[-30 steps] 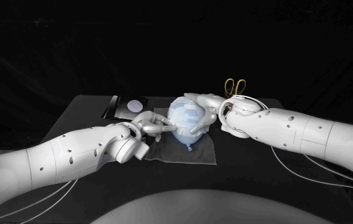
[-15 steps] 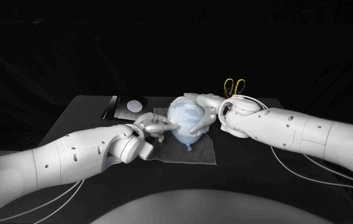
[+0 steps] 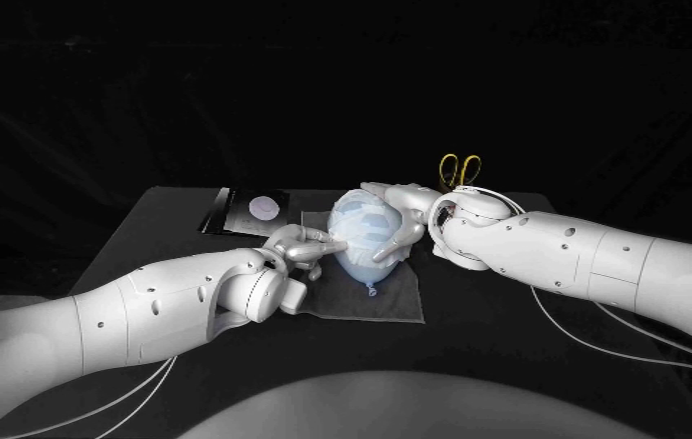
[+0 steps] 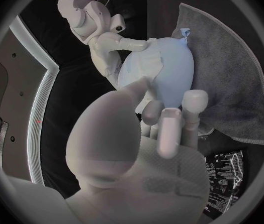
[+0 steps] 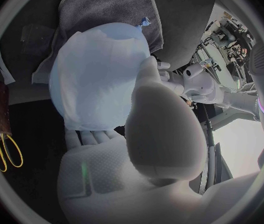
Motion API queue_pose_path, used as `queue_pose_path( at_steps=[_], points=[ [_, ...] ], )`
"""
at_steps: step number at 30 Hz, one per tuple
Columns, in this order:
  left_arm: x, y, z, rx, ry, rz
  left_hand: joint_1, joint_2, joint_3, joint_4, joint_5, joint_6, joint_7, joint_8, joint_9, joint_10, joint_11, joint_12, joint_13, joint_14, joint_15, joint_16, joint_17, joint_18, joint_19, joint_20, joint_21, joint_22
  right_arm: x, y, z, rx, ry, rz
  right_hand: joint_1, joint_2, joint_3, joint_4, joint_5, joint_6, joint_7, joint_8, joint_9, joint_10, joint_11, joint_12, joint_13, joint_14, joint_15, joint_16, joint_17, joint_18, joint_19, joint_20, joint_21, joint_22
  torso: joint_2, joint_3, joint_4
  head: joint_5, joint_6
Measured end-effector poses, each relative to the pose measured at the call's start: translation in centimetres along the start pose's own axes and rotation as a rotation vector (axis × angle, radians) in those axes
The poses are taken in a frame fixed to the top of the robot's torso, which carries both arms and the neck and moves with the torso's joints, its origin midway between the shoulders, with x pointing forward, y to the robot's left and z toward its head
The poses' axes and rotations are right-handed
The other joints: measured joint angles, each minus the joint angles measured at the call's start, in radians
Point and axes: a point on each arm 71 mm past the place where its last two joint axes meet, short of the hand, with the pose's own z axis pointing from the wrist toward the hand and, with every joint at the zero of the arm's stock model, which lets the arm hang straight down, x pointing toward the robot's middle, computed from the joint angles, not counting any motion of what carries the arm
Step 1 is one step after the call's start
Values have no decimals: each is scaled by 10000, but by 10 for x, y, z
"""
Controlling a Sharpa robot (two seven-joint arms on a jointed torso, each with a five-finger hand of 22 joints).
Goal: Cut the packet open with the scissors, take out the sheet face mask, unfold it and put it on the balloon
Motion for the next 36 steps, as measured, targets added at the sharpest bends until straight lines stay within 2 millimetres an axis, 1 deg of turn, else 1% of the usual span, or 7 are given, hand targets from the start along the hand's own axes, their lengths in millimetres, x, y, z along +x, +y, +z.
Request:
queue_pose_path(
  at_steps=[5, 13, 20, 23, 29, 31, 36],
  points=[
    [0, 0, 0, 38, -320, -233, 123, 390, 309, 52, -16, 628, -340, 222, 104, 600, -256, 182, 619, -18, -268, 145, 6, -31, 380, -221, 263, 469, 0, 0, 0, -5, -6, 1, 0, 0, 0, 0, 0, 0, 0, 0, -1, 0, 0, 0, 0, 0, 0, 0, 1, -1, 0, 0, 0, 0, 0, 1, -1, 6, 0],
    [-3, -1, -1, 134, -767, -495, 82, 481, 1353, -140, -92, 560, -292, 480, 324, 910, -164, 198, 1026, -40, -317, 152, 7, -35, 484, -326, 340, 566, 0, 0, 0, -8, -4, 6, 0, 0, 28, -28, 0, 37, 37, -1, 19, 0, 0, 0, 0, 0, 0, 0, 2, -2, 36, 36, 0, 1, -4, 6, -3, -34, 0],
    [-6, 0, -4, 61, -825, -529, -516, -117, 2991, -631, 11, 540, -308, 830, 325, 967, -181, 36, 1079, -40, -316, 151, 7, -35, 483, -326, 386, 582, 0, 0, 0, -5, -1, 9, 0, 0, 56, 0, 0, 37, 37, -2, 18, 0, 0, 0, 0, 0, 0, 0, 1, -4, 73, 0, 0, 2, -4, 6, -4, -60, 0],
    [-7, 2, -6, -101, -699, -471, -771, -292, 3429, -779, 330, 523, -325, 981, 325, 1047, -237, 3, 1097, -40, -317, 151, 7, -34, 483, -326, 386, 597, 0, 0, -1, 4, 0, 9, 0, 0, 56, 0, 0, 37, 37, -2, 18, 0, 0, 0, 0, 0, 0, 0, -8, -5, 73, -1, 0, 3, -3, 6, -3, -67, 0],
    [-5, 6, -8, -535, -229, -290, -1096, -402, 3701, -919, 877, 503, -344, 1145, 325, 1124, -306, -12, 1149, -5, -351, 150, 7, -34, 483, -326, 434, 611, 0, -1, -1, 14, 2, 8, 0, 0, 55, 0, 0, 37, 37, -2, 17, 0, 0, 0, 0, 0, 0, 0, -7, -4, 72, -1, 0, 1, -2, 3, -1, -69, 0],
    [-4, 8, -8, -688, -38, -215, -1242, -472, 3756, -973, 1225, 502, -345, 1208, 326, 1117, -312, -63, 1150, -5, -351, 150, 7, -34, 483, -326, 434, 611, 0, -1, -1, 13, 3, 8, 0, 0, 55, 0, 0, 37, 37, -2, 17, 0, 0, 0, 0, 0, 0, 0, -7, -5, 72, 0, 0, -6, -2, 1, 2, -64, 0],
    [-3, 10, -9, -1018, 213, -71, -1330, -461, 3767, -985, 1336, 448, -332, 1246, 326, 1082, -347, -121, 1053, -5, -351, 149, 7, -36, 443, -365, 434, 611, 0, -1, -1, 3, 8, 8, 0, 0, 55, 0, 0, 37, 37, -2, 16, 0, 0, 0, 0, 1, 0, 0, -6, -5, 72, 0, 0, -6, -3, 2, 1, -51, 0]
  ],
)
